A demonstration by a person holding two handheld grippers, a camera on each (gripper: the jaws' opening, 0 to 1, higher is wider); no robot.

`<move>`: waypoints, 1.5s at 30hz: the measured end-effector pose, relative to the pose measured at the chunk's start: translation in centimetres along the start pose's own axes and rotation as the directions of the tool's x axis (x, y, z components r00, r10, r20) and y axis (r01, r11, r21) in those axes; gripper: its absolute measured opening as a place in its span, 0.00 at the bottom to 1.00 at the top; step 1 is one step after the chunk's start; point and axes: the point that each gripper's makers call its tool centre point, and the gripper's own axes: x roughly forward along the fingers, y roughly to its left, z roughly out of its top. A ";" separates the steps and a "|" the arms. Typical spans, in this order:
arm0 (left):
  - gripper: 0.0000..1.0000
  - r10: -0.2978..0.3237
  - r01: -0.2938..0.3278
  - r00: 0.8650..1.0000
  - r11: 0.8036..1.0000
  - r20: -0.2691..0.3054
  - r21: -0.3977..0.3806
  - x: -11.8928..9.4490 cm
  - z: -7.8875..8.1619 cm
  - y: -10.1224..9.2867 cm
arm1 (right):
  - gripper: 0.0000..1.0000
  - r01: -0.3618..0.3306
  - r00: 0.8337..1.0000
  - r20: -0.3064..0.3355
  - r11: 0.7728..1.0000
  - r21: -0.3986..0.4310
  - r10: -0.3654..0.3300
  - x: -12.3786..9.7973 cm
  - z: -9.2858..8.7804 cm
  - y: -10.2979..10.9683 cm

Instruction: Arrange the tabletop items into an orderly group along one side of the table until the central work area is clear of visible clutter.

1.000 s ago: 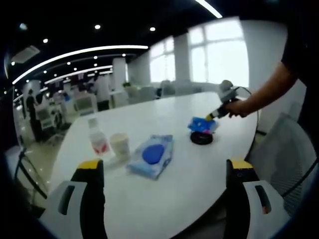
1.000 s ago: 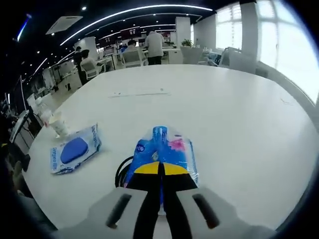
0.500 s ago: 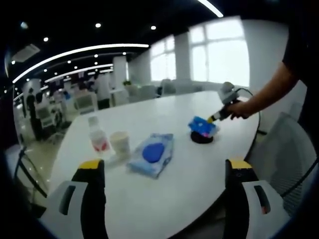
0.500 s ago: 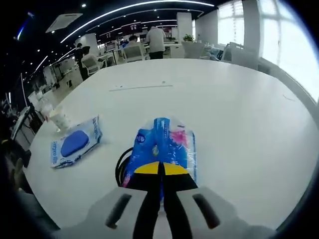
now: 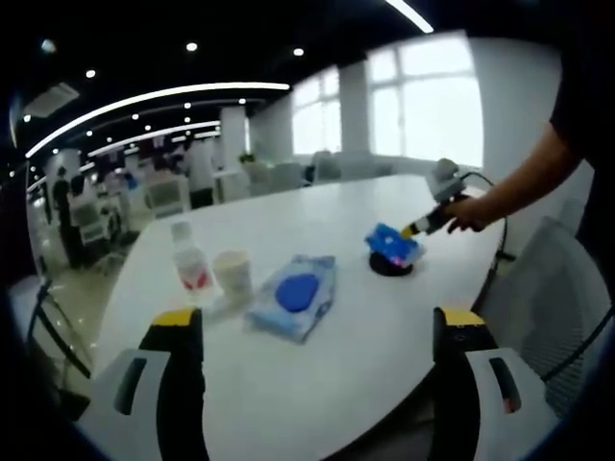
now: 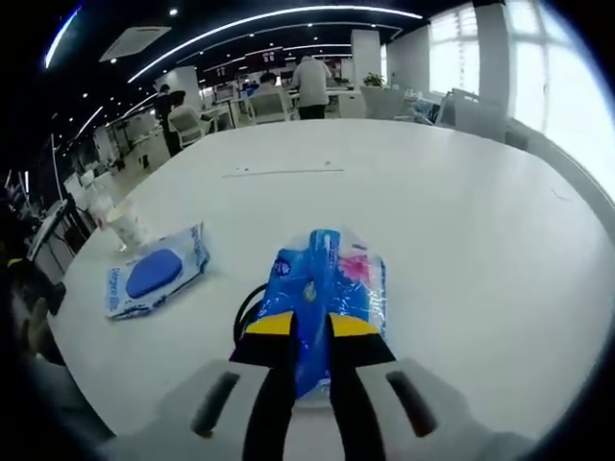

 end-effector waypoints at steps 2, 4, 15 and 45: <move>0.96 0.000 0.000 1.000 1.000 -0.002 0.004 0.0 0.0 0.0 | 0.17 -0.011 1.000 0.017 1.000 -0.008 0.011 -0.1 0.3 0.3; 0.96 0.001 -0.001 1.000 1.000 -0.005 0.003 0.0 -0.1 0.0 | 0.20 -0.014 1.000 0.028 1.000 -0.018 0.015 -0.3 0.4 0.4; 0.98 -0.010 0.010 0.999 1.000 -0.053 0.001 0.3 -0.9 -0.2 | 0.34 -0.069 0.995 0.074 0.996 -0.060 0.073 -0.7 1.1 1.2; 1.00 -0.087 0.063 0.982 0.987 -0.166 -0.146 3.6 -2.3 0.6 | 0.90 -0.264 0.952 0.099 0.941 -0.213 0.289 -0.3 3.4 6.7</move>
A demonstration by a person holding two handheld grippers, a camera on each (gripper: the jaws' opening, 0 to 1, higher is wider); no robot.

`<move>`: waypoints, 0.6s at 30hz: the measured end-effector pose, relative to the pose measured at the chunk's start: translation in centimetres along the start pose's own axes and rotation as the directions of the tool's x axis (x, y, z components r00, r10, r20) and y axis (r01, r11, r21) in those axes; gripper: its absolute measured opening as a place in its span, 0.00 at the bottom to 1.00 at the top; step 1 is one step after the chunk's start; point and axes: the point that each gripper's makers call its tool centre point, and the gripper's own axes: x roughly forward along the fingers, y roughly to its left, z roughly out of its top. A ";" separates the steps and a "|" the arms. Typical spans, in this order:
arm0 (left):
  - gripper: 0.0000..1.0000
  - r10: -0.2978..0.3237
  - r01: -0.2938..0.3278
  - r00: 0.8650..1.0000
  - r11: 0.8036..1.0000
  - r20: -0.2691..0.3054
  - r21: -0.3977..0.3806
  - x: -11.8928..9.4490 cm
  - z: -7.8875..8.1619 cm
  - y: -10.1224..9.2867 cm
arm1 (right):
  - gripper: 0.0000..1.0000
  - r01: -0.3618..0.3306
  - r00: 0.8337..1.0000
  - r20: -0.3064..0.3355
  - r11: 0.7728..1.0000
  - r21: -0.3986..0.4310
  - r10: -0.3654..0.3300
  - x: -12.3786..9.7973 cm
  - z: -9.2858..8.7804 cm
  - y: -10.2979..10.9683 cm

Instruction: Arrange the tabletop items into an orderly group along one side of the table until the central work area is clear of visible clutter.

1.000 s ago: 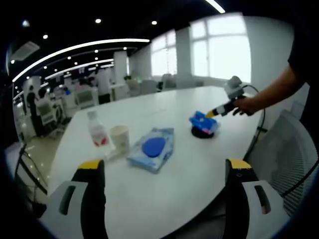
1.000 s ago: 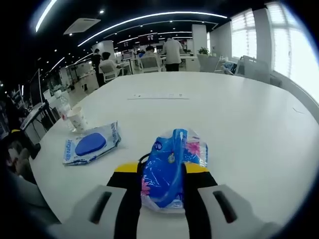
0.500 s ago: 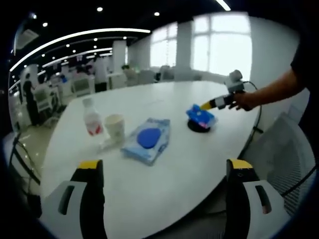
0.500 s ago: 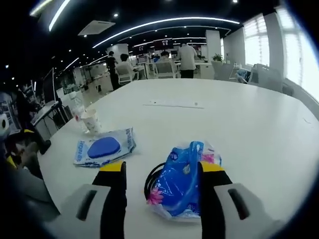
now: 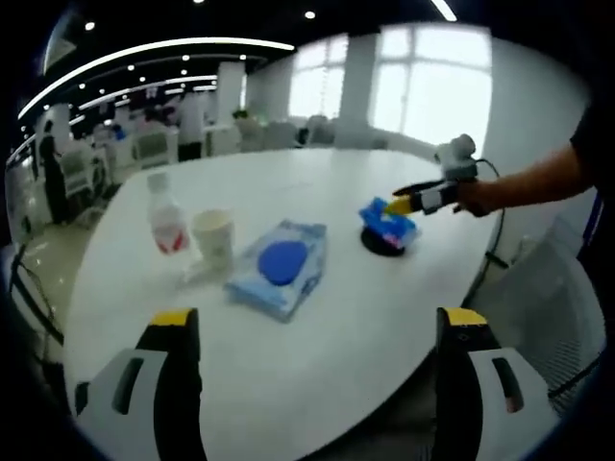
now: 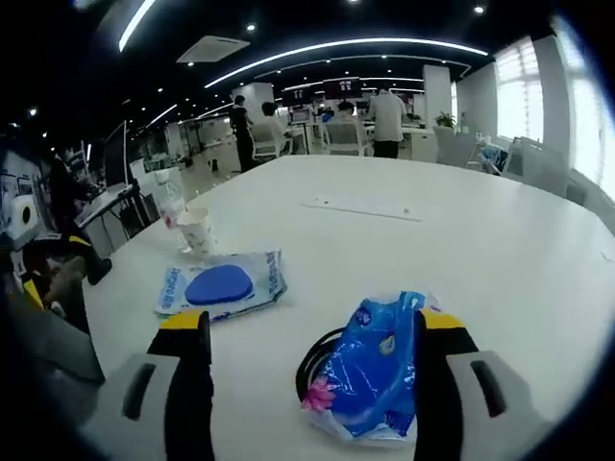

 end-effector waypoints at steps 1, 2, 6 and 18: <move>1.00 0.001 -0.001 1.000 1.000 -0.010 -0.010 0.3 0.1 -0.1 | 0.92 -0.006 1.000 0.001 1.000 -0.001 0.006 0.1 0.1 0.2; 1.00 0.000 0.000 1.000 1.000 -0.011 -0.016 0.5 0.2 -0.2 | 0.94 -0.011 1.000 0.002 1.000 -0.002 0.011 0.2 0.2 0.3; 1.00 -0.008 0.008 1.000 0.999 -0.002 -0.049 1.6 0.7 -0.7 | 0.98 -0.032 0.999 0.001 0.999 -0.019 0.032 0.7 0.6 0.9; 1.00 0.031 -0.036 0.999 0.994 -0.043 -0.105 4.3 -0.5 -1.5 | 1.00 -0.116 0.993 -0.025 0.986 -0.123 0.114 2.4 1.3 2.8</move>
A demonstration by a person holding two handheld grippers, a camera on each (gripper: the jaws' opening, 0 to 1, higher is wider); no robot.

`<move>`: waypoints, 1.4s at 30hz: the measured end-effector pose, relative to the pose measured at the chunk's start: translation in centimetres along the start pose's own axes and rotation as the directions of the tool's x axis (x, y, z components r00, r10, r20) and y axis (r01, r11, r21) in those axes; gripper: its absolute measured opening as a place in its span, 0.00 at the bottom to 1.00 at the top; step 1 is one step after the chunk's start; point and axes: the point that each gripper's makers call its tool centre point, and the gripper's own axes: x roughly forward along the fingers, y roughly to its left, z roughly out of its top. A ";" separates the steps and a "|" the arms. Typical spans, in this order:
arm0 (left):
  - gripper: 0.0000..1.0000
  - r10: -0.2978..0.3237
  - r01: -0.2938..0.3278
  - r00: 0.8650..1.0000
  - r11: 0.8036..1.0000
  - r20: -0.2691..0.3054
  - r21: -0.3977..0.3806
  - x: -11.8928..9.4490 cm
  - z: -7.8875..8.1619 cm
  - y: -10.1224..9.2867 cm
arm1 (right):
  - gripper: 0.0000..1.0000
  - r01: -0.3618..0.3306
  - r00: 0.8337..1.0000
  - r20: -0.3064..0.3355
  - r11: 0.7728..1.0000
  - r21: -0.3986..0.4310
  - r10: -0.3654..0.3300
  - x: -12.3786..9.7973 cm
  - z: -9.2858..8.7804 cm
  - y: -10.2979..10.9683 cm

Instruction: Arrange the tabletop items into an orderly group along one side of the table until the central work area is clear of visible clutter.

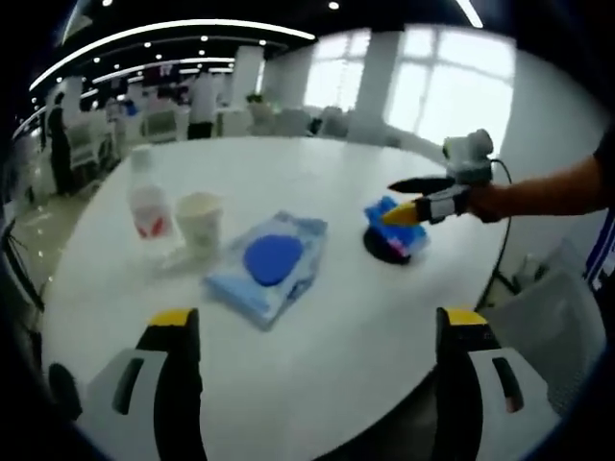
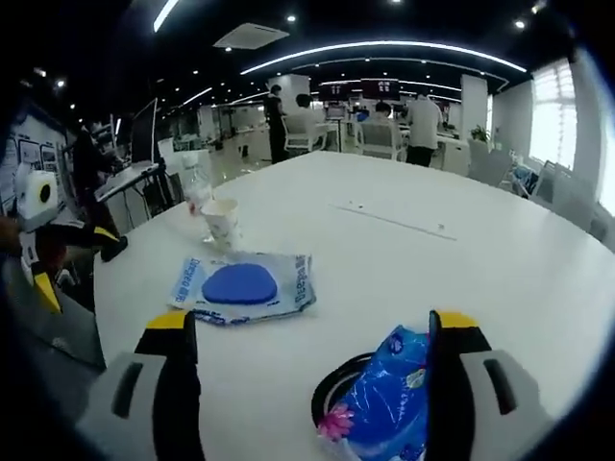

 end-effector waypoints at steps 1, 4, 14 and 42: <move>1.00 0.003 -0.003 1.000 1.000 0.001 -0.004 0.2 0.0 0.0 | 1.00 -0.005 1.000 -0.001 1.000 -0.004 0.005 0.2 0.1 0.1; 1.00 0.011 -0.011 1.000 1.000 0.002 -0.015 0.5 0.1 -0.4 | 1.00 -0.011 1.000 -0.001 1.000 -0.010 0.011 0.6 0.4 0.1; 0.99 0.042 -0.038 0.999 0.986 0.020 -0.164 2.4 0.5 -0.2 | 1.00 -0.032 0.999 -0.009 0.999 -0.017 0.032 2.2 0.9 0.2; 0.71 0.165 -0.146 0.986 0.836 -0.012 -0.529 5.2 -1.8 4.9 | 0.74 -0.026 0.997 -0.070 0.998 0.050 0.029 5.7 0.0 -0.8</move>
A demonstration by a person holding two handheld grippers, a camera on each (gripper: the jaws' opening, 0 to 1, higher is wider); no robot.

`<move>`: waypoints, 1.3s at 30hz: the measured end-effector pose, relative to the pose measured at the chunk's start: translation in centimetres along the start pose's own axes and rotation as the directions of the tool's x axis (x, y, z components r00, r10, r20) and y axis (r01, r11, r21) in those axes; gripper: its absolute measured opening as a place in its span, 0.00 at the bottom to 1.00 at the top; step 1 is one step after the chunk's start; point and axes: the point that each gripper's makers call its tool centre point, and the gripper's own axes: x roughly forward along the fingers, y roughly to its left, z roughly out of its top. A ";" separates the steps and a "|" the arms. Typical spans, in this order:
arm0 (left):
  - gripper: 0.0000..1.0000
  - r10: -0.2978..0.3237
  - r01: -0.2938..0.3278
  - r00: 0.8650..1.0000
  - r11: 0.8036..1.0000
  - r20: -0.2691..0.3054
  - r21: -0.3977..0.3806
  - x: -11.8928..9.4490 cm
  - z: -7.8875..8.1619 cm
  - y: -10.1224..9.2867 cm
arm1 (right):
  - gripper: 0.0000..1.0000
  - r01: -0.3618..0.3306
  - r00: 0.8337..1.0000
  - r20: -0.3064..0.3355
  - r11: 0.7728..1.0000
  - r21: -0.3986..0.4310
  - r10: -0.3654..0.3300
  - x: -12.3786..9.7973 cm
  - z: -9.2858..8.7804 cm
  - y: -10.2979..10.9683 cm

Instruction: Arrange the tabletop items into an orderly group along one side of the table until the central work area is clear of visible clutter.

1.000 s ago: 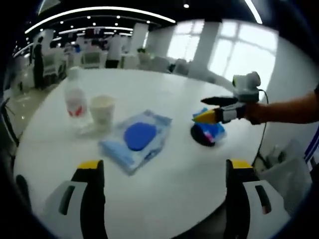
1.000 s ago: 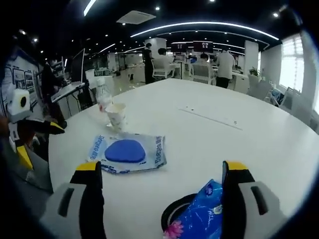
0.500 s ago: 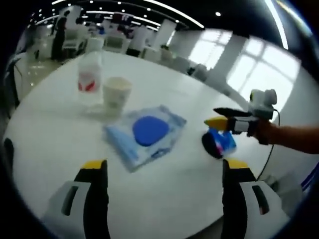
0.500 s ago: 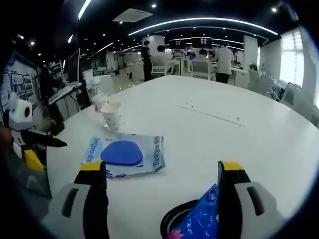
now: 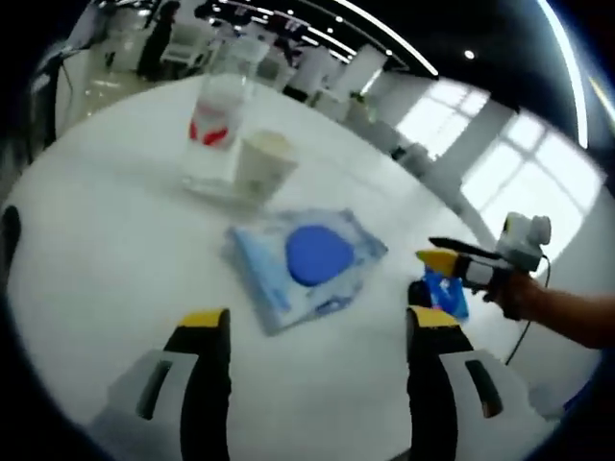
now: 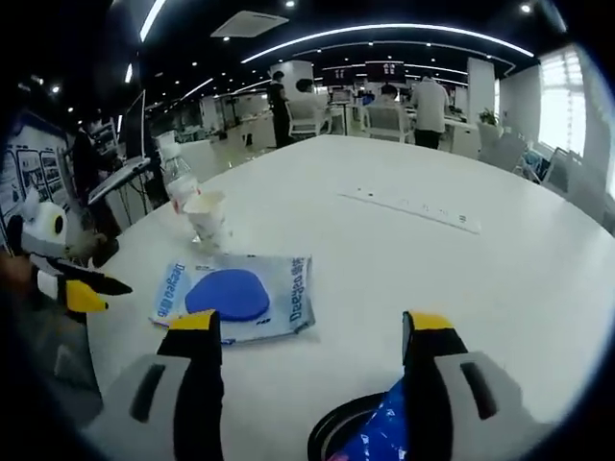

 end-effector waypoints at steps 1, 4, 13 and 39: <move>0.69 0.001 -0.001 1.000 1.000 -0.001 -0.009 0.1 0.0 0.1 | 0.73 0.003 1.000 -0.003 1.000 0.003 -0.003 0.1 -0.1 -0.1; 0.61 0.013 -0.013 1.000 0.999 -0.005 -0.033 0.3 -0.1 0.4 | 0.71 0.009 1.000 -0.011 1.000 0.010 -0.009 0.5 -0.3 -0.2; 0.51 0.039 -0.041 0.999 0.996 -0.020 -0.084 0.9 -0.5 1.4 | 0.57 0.010 0.999 -0.040 1.000 0.028 -0.009 1.5 -0.8 -0.1; 0.33 0.039 -0.047 0.997 0.992 -0.069 -0.119 3.1 -1.2 2.1 | 0.27 0.005 0.994 -0.105 0.996 0.092 0.005 4.6 -2.5 0.2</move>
